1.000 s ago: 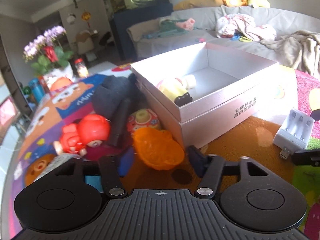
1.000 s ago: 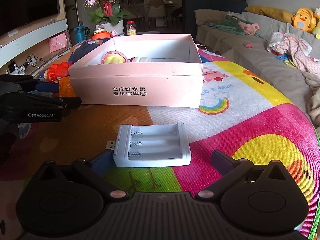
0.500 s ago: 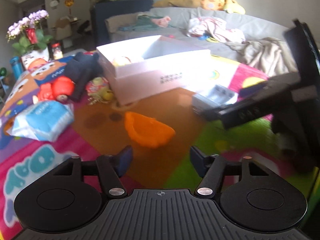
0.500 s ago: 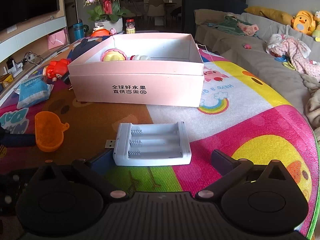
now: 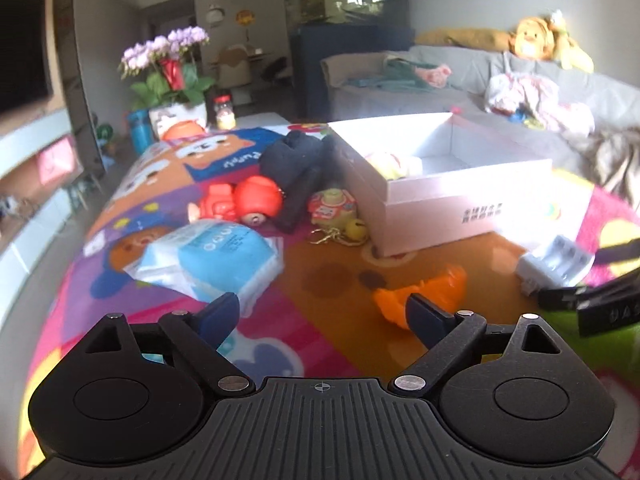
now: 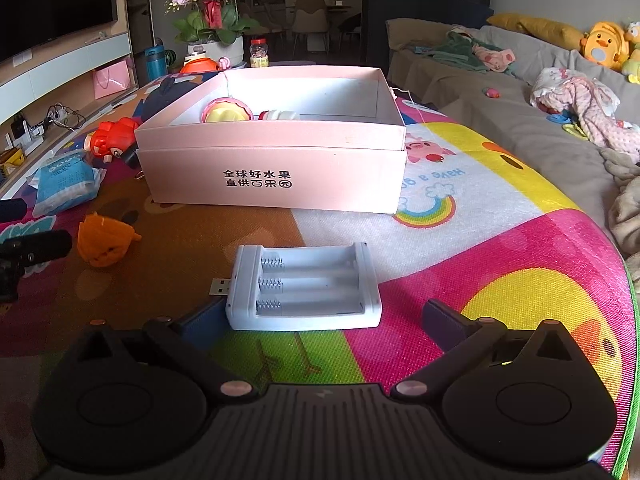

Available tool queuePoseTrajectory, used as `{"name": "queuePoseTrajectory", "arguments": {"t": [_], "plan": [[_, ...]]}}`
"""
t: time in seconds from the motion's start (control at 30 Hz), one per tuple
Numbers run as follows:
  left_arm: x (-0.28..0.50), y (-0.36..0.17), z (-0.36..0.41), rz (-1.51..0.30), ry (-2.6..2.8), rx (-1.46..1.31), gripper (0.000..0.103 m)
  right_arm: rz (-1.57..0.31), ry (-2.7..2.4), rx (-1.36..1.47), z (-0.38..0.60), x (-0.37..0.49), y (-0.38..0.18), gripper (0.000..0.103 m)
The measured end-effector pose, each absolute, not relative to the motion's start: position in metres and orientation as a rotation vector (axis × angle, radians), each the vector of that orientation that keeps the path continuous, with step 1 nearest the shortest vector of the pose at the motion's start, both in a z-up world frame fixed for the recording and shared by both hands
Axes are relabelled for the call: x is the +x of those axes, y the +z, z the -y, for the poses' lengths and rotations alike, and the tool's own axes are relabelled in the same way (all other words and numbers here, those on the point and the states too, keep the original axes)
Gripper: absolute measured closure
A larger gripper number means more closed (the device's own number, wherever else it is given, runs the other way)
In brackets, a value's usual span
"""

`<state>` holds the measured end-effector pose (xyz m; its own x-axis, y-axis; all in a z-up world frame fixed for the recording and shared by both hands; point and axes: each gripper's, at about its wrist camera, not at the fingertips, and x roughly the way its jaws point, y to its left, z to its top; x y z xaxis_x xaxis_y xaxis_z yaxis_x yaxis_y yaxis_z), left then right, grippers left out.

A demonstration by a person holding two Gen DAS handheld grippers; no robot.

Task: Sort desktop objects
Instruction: 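Reach to the orange pumpkin cup and grasp it with the left tool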

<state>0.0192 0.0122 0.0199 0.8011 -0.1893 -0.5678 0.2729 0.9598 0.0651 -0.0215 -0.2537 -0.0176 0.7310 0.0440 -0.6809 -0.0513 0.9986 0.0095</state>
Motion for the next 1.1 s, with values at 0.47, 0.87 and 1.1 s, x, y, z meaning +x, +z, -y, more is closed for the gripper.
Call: {"name": "queuePoseTrajectory", "arguments": {"t": [0.47, 0.87, 1.1], "plan": [[0.015, 0.000, 0.037, -0.596, -0.442, 0.236, 0.008, -0.749, 0.053, -0.010, 0.254, -0.021, -0.018, 0.000], [0.009, -0.002, 0.040, -0.599, -0.461, 0.244, 0.038, -0.749, 0.053, -0.011, 0.254, -0.021, -0.018, 0.000], [-0.027, -0.002, 0.025, -0.632, -0.433, 0.228, 0.029, -0.757, 0.123, -0.050, 0.247, -0.017, -0.017, 0.000]]}}
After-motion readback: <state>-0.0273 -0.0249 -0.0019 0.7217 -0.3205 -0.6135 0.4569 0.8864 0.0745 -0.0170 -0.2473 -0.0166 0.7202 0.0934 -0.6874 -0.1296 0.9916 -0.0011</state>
